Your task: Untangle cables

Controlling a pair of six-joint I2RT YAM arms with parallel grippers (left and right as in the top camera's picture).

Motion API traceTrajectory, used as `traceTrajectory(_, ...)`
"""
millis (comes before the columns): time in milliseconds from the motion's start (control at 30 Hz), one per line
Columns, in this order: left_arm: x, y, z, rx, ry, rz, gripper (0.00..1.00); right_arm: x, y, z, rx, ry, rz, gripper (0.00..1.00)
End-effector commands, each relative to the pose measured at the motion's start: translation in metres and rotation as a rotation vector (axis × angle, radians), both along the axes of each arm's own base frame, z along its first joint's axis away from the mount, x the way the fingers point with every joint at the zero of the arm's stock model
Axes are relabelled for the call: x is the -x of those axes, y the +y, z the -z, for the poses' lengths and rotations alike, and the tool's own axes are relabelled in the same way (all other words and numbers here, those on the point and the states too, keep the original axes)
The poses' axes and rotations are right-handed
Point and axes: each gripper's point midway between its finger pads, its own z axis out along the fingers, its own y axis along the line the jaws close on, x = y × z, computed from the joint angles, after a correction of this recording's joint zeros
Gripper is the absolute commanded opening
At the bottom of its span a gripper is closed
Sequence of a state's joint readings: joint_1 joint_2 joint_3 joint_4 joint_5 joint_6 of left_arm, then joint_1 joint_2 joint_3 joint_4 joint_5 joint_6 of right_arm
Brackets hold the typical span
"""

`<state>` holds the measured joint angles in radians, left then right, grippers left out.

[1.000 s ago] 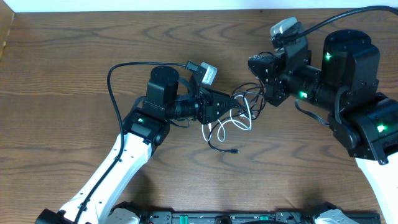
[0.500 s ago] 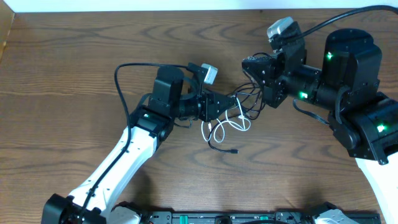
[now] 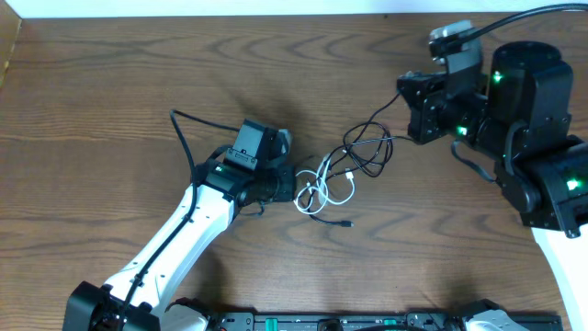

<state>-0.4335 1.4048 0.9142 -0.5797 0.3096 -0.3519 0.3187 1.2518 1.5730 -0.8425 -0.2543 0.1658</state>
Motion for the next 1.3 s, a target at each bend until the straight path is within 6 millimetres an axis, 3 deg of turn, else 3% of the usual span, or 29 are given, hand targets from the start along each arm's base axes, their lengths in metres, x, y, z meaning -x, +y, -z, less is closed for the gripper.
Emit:
traceTrajectory(0,-0.012,0.037,0.009,-0.208,-0.055,-0.069,0.13,-0.005,-0.017,-0.005,-0.002,-0.009,0.075,0.01)
traceTrajectory(267,-0.01,0.048,0.011,-0.258,-0.049,-0.087,0.13,-0.008,-0.035,0.001,-0.021,0.035,0.144,0.01)
traceTrajectory(400,-0.01,0.047,0.011,-0.252,-0.047,-0.089,0.13,-0.006,-0.031,0.0,-0.044,0.045,0.119,0.01)
traceTrajectory(467,-0.008,0.039,0.01,-0.212,-0.036,-0.072,0.17,-0.003,-0.023,-0.001,-0.064,0.048,0.071,0.01)
traceTrajectory(533,-0.005,0.022,0.007,-0.131,-0.034,0.003,0.17,0.0,-0.016,-0.004,-0.073,0.038,0.022,0.01)
traceTrajectory(567,-0.004,0.009,0.003,-0.071,-0.041,0.063,0.22,0.002,-0.012,-0.006,-0.081,0.034,0.001,0.01)
traceTrajectory(700,0.0,-0.034,-0.02,0.165,-0.085,0.231,0.27,0.004,-0.006,-0.011,-0.105,0.024,-0.04,0.01)
traceTrajectory(833,-0.003,-0.063,-0.047,0.344,-0.149,0.321,0.32,0.005,-0.004,-0.011,-0.106,0.022,-0.054,0.01)
traceTrajectory(1067,-0.002,-0.066,-0.05,0.358,-0.154,0.331,0.34,0.001,-0.003,-0.019,-0.082,-0.039,-0.075,0.01)
traceTrajectory(1267,0.008,-0.058,-0.033,0.297,-0.085,0.308,0.35,-0.005,0.001,-0.037,-0.106,-0.122,-0.093,0.01)
